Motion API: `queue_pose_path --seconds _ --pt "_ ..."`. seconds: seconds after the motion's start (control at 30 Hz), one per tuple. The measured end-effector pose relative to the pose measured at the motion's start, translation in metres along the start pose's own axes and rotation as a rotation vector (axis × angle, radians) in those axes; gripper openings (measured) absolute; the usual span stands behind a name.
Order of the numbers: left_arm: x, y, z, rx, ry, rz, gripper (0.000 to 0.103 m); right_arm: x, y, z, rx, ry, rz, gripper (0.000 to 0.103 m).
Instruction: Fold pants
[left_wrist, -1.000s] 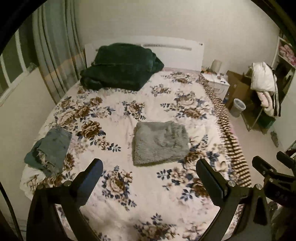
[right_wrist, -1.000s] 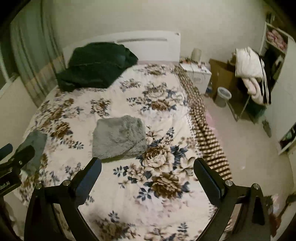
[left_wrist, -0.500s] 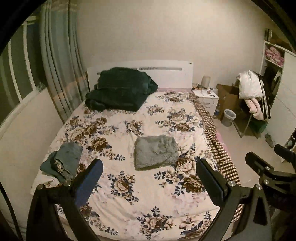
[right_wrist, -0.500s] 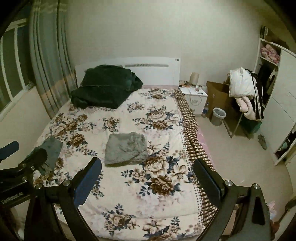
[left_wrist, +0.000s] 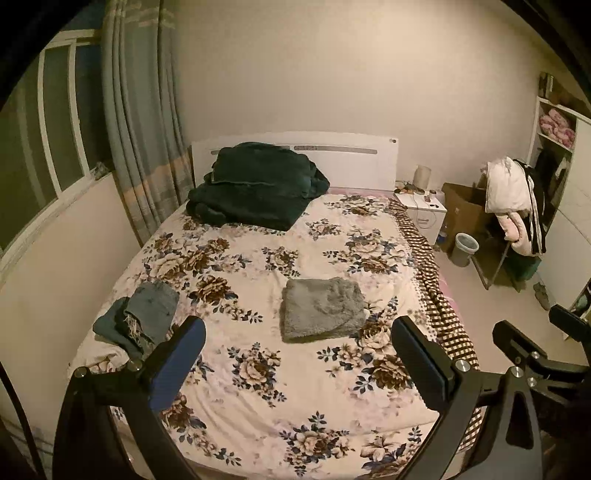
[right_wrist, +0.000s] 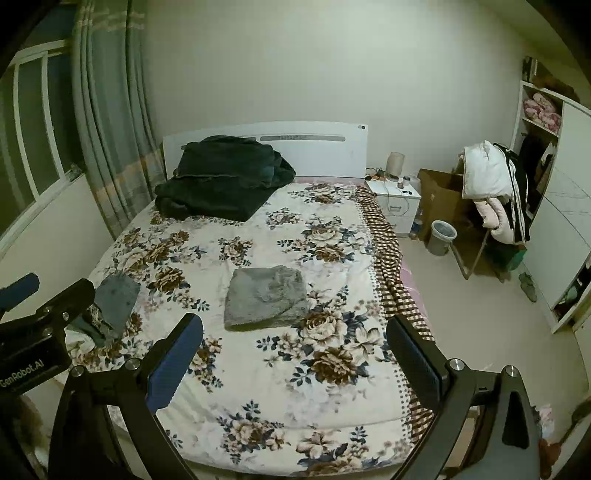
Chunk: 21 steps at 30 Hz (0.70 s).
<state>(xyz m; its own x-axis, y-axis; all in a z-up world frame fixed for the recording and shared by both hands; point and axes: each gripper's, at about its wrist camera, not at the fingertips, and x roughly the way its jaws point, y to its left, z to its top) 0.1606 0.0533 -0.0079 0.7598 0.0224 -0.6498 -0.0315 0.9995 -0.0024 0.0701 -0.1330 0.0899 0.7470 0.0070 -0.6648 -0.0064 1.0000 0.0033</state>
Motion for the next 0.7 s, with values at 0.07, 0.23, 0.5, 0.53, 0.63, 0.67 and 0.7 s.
queue_pose_path --seconds 0.07,0.23,0.5,0.53,0.63,0.67,0.7 --pt "0.004 -0.001 0.001 -0.007 0.007 0.001 0.103 0.003 0.0 0.001 0.005 -0.004 -0.005 0.102" --pt "0.015 -0.005 0.004 -0.006 0.001 0.016 0.103 0.024 -0.006 0.011 0.022 -0.005 -0.015 0.103" --pt "0.035 -0.015 0.008 0.0 0.012 0.033 0.103 0.064 -0.022 0.027 0.043 0.007 -0.049 0.103" --pt "0.036 -0.015 0.008 0.002 0.015 0.038 0.103 0.067 -0.024 0.028 0.045 0.007 -0.054 0.103" --pt "0.04 -0.018 0.009 0.007 0.02 0.044 0.103 0.076 -0.029 0.032 0.046 0.005 -0.064 0.103" --pt "0.04 -0.019 0.01 0.01 0.02 0.043 0.103 0.079 -0.03 0.032 0.045 0.008 -0.067 0.103" --pt "0.04 -0.019 0.01 0.01 0.021 0.042 0.103 0.082 -0.031 0.033 0.047 0.009 -0.067 0.103"
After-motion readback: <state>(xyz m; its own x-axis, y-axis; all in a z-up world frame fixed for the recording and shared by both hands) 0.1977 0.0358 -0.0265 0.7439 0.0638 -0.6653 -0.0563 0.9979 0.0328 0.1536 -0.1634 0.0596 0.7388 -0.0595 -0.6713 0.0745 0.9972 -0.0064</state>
